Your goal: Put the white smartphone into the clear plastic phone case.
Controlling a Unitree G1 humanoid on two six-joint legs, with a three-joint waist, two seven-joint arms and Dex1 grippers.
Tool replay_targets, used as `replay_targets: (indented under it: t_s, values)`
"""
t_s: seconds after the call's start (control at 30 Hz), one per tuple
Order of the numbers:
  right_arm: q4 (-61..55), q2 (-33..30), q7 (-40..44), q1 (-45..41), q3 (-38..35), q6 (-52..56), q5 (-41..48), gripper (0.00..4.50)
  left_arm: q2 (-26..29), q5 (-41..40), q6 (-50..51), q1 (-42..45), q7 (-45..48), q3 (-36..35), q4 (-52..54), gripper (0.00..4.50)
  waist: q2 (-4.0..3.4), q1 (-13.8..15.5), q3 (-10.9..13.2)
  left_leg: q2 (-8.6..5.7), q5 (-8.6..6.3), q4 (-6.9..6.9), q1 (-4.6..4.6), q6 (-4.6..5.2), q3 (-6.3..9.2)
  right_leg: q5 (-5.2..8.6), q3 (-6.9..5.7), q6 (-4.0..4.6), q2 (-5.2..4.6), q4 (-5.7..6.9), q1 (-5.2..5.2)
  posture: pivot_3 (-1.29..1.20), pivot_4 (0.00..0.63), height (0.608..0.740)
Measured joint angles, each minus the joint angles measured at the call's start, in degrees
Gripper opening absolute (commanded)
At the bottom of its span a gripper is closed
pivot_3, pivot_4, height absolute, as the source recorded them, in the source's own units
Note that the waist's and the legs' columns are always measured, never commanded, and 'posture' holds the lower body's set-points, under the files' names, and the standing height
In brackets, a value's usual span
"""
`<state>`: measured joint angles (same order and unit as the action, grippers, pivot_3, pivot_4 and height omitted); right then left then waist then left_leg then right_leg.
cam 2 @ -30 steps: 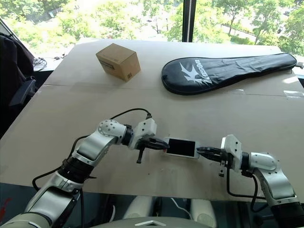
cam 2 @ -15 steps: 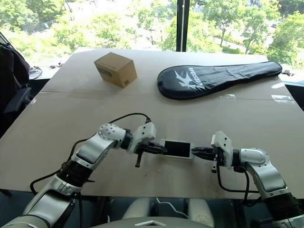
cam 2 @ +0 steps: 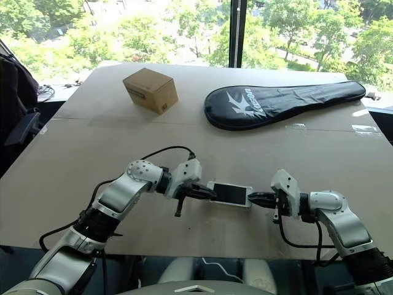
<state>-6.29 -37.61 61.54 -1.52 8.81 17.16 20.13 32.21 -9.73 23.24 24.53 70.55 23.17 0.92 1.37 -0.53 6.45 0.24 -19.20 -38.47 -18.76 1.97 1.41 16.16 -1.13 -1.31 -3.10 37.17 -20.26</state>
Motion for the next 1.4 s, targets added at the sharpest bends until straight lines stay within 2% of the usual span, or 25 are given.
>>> replay_targets:
  t_s: [0.3, 0.67, 0.97, 1.13, 1.27, 1.4]
  values:
    - [0.1, -1.62, 1.42, -0.34, 1.19, -3.13, -1.2, 0.03, -0.03, 0.0, -0.52, -0.04, -0.04, 0.12, 0.0, 0.0, -0.01, 0.07, -0.01, 0.0, 0.0, 0.22, -0.04, 0.0, 0.02, -0.01, -0.03, 0.02, -0.01, -0.35, 0.0, 0.0, 0.15, 0.74]
    - [5.06, -2.72, 4.62, -0.3, 2.74, -18.64, -4.02, 0.03, -0.01, 0.0, -1.16, -0.14, -0.29, 0.11, 0.01, 0.0, 0.1, 0.39, -0.09, 0.0, 0.0, 0.75, -0.09, -0.01, 0.03, -0.01, -0.13, 0.01, -0.02, -0.84, -0.05, 0.0, 0.15, 0.74]
    - [8.19, -2.23, 7.11, -0.29, 2.85, -25.63, -4.18, 0.03, 0.0, 0.0, -1.17, -0.46, -0.35, 0.08, 0.58, 0.0, 0.07, 0.47, -0.16, 0.01, 0.01, 1.21, -0.09, -0.03, 0.07, -0.01, -0.27, 0.02, -0.03, -1.26, -0.04, 0.0, 0.15, 0.74]
    - [12.07, -1.93, 6.35, -2.11, 4.14, -35.43, -7.6, 0.03, 0.03, 0.02, -1.08, -0.66, -0.82, 0.0, 0.59, 0.0, 0.08, 0.13, -0.2, 0.01, 0.01, 1.21, 0.0, -0.03, 0.08, 0.0, -0.27, 0.03, -0.03, -1.31, 0.13, 0.0, 0.15, 0.74]
    - [18.05, -1.04, 2.35, -5.25, 4.9, -45.17, -12.39, 0.03, 0.04, 0.04, -1.04, -0.75, -1.05, 0.0, 0.6, 0.0, 0.07, 0.03, -0.26, 0.01, 0.01, 1.21, 0.06, -0.03, 0.08, 0.0, -0.27, 0.04, -0.04, -1.3, 0.15, 0.0, 0.15, 0.74]
    - [20.85, -0.28, 0.94, -5.8, 5.04, -49.49, -13.43, 0.03, 0.11, 0.04, -0.98, -0.76, -1.02, -0.04, 0.6, 0.0, 0.09, -0.06, -0.3, 0.02, 0.01, 1.21, 0.08, -0.03, 0.08, -0.01, -0.26, 0.04, -0.04, -1.3, 0.2, 0.0, 0.15, 0.74]
